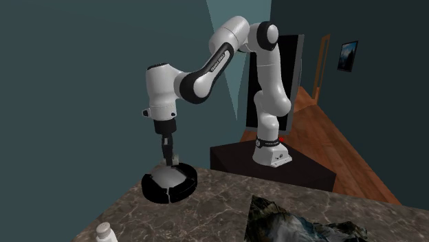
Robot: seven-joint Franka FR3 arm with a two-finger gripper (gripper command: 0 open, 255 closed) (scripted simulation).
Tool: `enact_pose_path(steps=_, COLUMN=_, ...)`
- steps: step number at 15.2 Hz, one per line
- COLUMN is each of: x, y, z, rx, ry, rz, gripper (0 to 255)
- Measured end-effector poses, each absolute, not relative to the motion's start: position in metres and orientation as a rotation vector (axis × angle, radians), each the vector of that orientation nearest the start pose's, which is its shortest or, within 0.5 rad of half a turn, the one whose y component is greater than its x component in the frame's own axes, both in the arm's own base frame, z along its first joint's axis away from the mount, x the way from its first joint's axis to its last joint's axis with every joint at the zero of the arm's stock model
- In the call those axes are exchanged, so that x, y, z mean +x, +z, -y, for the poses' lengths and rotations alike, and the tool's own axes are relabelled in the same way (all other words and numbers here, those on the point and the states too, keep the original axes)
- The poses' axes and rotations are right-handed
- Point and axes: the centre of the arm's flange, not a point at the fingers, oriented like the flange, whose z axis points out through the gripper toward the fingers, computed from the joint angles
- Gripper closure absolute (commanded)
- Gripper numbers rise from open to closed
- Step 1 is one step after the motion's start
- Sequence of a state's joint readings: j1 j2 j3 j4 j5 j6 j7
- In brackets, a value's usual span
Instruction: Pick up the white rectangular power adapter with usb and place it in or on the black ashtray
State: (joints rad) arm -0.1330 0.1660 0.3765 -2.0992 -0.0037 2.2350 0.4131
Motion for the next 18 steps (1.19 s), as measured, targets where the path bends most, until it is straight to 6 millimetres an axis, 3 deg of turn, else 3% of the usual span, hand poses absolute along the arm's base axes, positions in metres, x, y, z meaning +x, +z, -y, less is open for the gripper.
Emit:
enact_pose_path(steps=10, x=0.549, y=0.292, z=-0.133, rx=-3.081, ry=0.056, rz=-0.263, gripper=255)
enact_pose_path(steps=17, x=0.550, y=0.286, z=-0.132, rx=-3.081, ry=0.056, rz=-0.263, gripper=255)
enact_pose_path(steps=18, x=0.550, y=0.286, z=-0.132, rx=-3.081, ry=0.056, rz=-0.263, gripper=0)
